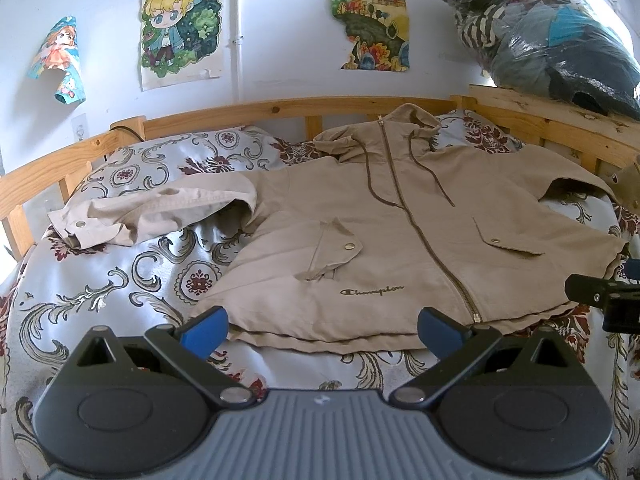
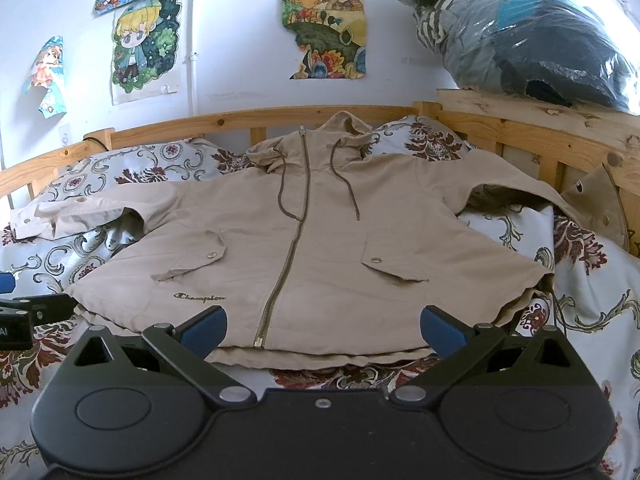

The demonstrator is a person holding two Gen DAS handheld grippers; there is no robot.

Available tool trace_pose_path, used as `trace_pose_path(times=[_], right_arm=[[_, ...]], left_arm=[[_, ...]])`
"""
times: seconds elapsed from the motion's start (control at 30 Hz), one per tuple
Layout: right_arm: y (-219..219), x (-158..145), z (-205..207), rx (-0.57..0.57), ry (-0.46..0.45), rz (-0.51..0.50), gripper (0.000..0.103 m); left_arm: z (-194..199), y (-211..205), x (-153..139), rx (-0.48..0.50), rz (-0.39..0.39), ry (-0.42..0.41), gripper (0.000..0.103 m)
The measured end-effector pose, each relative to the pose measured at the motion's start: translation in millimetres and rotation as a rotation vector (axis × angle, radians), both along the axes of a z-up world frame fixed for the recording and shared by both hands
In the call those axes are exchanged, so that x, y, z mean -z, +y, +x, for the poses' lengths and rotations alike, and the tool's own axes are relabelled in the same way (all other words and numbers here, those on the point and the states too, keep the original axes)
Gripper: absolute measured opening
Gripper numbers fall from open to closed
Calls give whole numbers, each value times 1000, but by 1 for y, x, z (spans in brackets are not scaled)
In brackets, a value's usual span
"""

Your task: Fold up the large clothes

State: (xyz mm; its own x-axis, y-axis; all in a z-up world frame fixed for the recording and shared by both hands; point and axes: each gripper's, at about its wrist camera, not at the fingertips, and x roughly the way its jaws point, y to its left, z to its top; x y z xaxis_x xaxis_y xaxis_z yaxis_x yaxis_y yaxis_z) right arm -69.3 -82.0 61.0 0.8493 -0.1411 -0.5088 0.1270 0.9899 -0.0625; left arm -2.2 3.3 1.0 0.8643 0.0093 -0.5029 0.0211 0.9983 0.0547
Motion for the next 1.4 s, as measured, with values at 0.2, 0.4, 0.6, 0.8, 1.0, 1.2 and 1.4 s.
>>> trace_pose_path(times=[0.2,0.4,0.6,0.8,1.0,1.2,1.4], right_arm=[[0,0,0,0,0,0,102],[0,-4,-3,2,2,2,102],[-1,0,0,0,2,2,102],[0,0,0,1,2,3,102],[1,0,1,1,2,4,102],[-2,1,0,0,5,7,102],[-2,0,0,1,5,7,102]], left_arm=[[0,0,0,-1,-1,0,102],[0,0,0,0,-2,1,102],[0,0,0,1,-2,1,102],[0,0,0,1,-3,1,102],[0,0,0,1,-2,1,102],[-1,0,3,-3,1,11,102],[0,0,7,-9,-2,40,102]])
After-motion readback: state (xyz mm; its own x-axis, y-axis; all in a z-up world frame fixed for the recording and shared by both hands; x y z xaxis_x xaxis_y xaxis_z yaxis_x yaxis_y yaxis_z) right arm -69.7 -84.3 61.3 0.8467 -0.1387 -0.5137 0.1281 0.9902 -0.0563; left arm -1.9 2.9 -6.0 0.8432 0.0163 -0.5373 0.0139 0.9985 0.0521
